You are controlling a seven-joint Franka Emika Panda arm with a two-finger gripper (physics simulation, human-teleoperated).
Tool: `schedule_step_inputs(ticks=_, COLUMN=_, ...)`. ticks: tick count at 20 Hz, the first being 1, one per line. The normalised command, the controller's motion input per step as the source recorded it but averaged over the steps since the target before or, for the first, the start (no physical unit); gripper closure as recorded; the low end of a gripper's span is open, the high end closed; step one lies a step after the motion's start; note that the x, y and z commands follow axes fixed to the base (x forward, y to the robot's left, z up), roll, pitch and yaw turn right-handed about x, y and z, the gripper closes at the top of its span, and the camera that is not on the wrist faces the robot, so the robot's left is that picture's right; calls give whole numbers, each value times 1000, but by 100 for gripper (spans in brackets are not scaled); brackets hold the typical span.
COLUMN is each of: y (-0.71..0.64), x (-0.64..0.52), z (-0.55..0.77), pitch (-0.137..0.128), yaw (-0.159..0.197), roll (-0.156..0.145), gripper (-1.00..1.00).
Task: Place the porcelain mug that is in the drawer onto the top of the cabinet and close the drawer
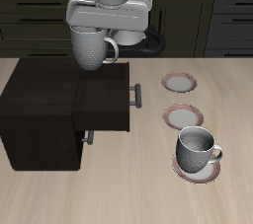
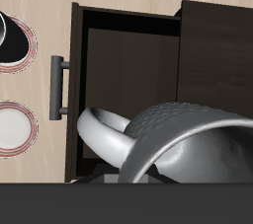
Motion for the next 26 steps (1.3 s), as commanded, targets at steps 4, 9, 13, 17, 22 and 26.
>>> schedule_step_inputs(ticks=4, y=-404, x=-19, z=342, pitch=-36, yaw=-28, roll=-58, gripper=100)
schedule_step_inputs(ticks=9, y=-230, x=22, z=97, pitch=6, yaw=-18, roll=-21, gripper=100)
schedule_step_inputs(ticks=13, y=-768, x=147, z=233, pitch=-10, yaw=-71, roll=-87, gripper=100)
schedule_step_inputs(ticks=17, y=-493, x=148, z=-23, pitch=6, yaw=-16, roll=-76, gripper=100)
schedule_step_inputs(ticks=22, y=-314, x=77, z=-36, pitch=9, yaw=-34, roll=-39, gripper=100)
schedule_step_inputs(ticks=26, y=-41, x=63, z=-203, pitch=26, yaw=-7, roll=-8, gripper=100)
